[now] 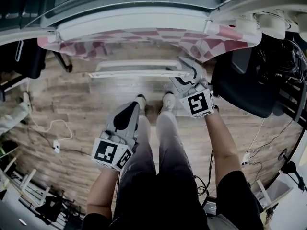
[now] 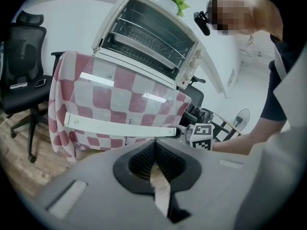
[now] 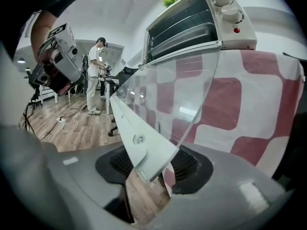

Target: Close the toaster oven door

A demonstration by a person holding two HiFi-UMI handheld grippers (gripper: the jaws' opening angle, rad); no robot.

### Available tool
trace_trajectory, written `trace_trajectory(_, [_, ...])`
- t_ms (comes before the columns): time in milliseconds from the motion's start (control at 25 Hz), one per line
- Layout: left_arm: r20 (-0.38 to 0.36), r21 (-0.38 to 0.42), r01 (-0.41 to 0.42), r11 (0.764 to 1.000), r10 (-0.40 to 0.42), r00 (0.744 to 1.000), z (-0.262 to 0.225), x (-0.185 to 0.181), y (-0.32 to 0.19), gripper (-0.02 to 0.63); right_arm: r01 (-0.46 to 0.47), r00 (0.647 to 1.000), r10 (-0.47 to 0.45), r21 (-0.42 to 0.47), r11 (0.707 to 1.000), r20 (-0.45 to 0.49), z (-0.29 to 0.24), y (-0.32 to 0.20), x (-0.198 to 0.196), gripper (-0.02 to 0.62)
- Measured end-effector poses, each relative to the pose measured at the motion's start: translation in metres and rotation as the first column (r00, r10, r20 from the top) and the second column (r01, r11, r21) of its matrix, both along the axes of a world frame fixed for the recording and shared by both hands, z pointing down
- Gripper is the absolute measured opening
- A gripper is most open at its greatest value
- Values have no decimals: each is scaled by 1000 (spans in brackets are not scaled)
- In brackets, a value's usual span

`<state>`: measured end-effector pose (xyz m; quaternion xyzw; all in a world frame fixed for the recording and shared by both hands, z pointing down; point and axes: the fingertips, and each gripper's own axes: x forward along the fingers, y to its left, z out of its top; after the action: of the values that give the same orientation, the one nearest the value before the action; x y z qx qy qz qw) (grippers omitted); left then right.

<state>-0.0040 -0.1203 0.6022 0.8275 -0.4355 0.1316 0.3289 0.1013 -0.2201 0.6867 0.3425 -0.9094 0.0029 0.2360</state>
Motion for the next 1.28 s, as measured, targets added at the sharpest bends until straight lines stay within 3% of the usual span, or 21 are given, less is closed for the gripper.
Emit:
trace_trajectory(160, [-2,3,-11,1000,11,1000,-6,-2,1,14,24,999,-24,1,1000,-37,-6,9,-2,207])
trace_trajectory(480, [1,12,-43,999,43,999,-26,-10,13,14,-13,999,12,-26,1000,-40,-24,31,-2,206])
trace_trajectory(720, [-12,15,-76,997,77,997,-44,-4,24,14,22,998,-24,-30,999,-62,-45,51,-5,206])
trace_trajectory(1280, [-25,91,-106,990,109,994,-107,-13,37,14,26,991,-4,-167,986,131,-117,89,-15,216])
